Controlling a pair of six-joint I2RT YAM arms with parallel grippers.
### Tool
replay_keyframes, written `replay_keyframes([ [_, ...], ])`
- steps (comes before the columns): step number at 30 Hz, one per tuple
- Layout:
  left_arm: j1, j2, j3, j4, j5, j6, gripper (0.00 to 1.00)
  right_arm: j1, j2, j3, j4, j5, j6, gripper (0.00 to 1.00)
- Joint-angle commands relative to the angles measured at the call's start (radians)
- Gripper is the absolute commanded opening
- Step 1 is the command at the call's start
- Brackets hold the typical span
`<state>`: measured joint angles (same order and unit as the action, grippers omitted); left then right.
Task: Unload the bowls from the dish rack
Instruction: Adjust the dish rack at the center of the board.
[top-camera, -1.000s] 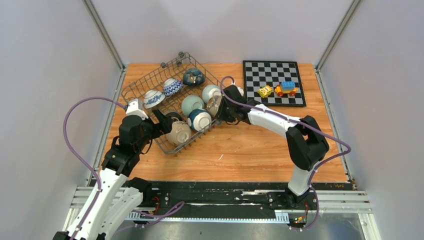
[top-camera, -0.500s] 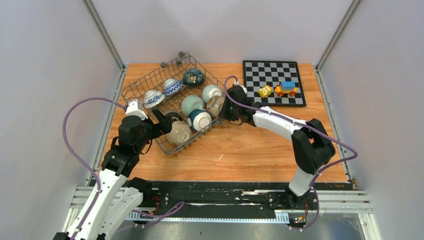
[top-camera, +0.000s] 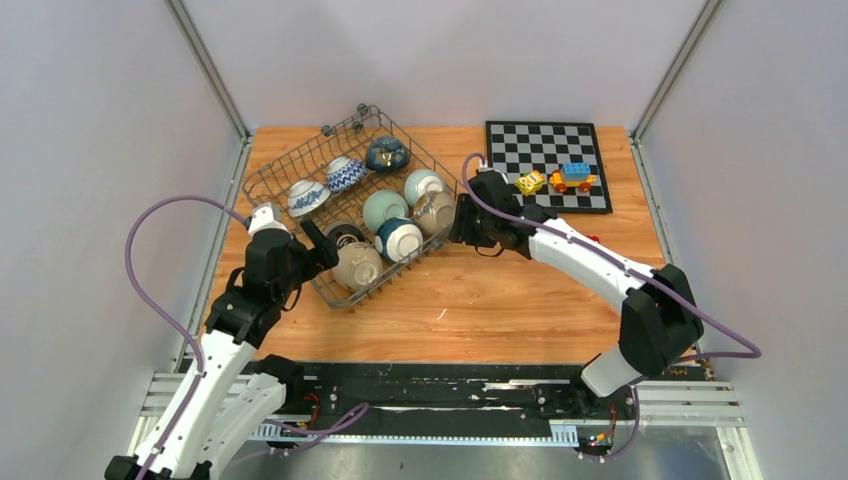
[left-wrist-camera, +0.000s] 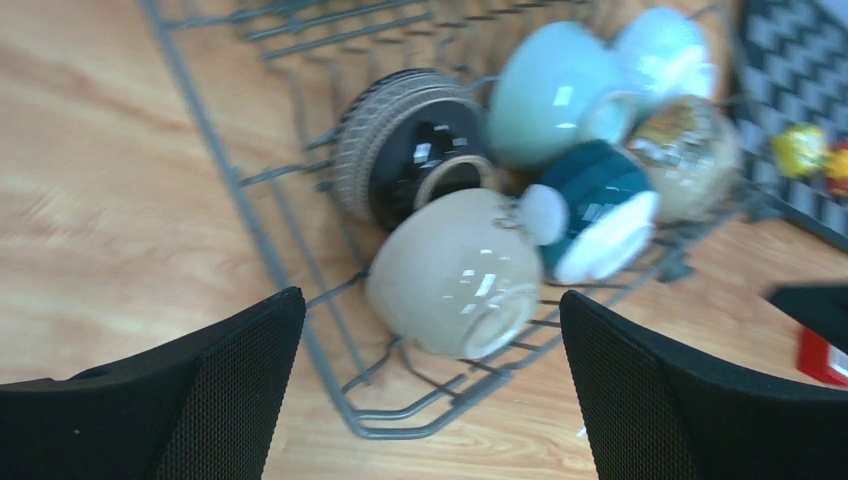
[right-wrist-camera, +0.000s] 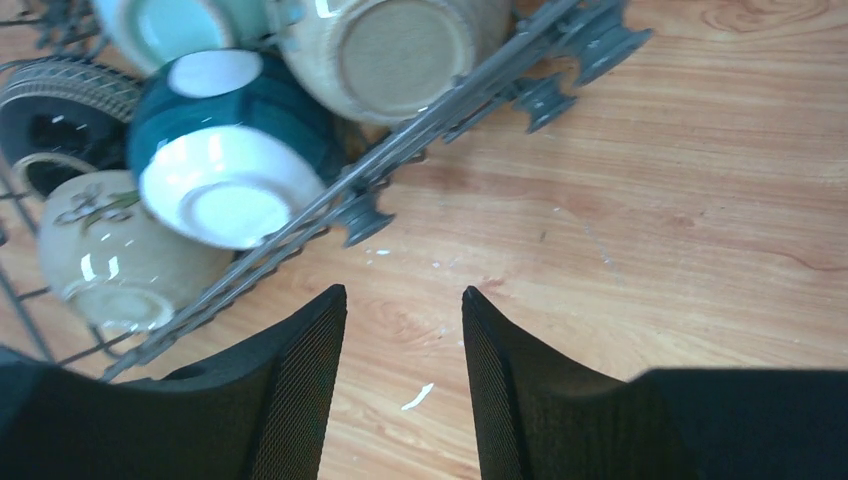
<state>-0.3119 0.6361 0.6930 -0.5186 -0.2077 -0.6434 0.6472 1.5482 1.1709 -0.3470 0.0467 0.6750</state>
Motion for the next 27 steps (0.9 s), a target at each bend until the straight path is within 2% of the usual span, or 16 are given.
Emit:
replay_keyframes([
  [1,-0.003,0.084,0.069,-0.257,-0.287,-0.163,1.00,0.065,-0.073,-0.023,-0.017,-0.011,-0.004,0.51],
  [4,-0.003,0.147,0.108,-0.383,-0.344,-0.248,0.98,0.106,-0.077,-0.013,-0.003,-0.012,0.009,0.52],
  [7,-0.003,0.156,0.101,-0.409,-0.334,-0.284,0.94,0.129,-0.074,-0.007,0.010,-0.022,0.009,0.52],
  [12,0.040,0.156,0.038,-0.328,-0.322,-0.260,0.88,0.143,-0.097,-0.032,0.040,-0.047,0.012,0.49],
  [17,0.155,0.223,-0.035,-0.166,-0.150,-0.215,0.76,0.159,-0.150,-0.065,0.052,-0.072,-0.011,0.49],
  [20,0.169,0.265,-0.064,-0.090,-0.107,-0.217,0.69,0.163,-0.187,-0.083,0.049,-0.082,-0.045,0.49],
  [24,0.169,0.280,-0.094,-0.023,-0.095,-0.226,0.58,0.168,-0.253,-0.121,0.035,-0.060,-0.082,0.52],
  [27,0.171,0.289,-0.112,0.000,-0.102,-0.225,0.45,0.169,-0.294,-0.151,0.022,-0.048,-0.105,0.60],
])
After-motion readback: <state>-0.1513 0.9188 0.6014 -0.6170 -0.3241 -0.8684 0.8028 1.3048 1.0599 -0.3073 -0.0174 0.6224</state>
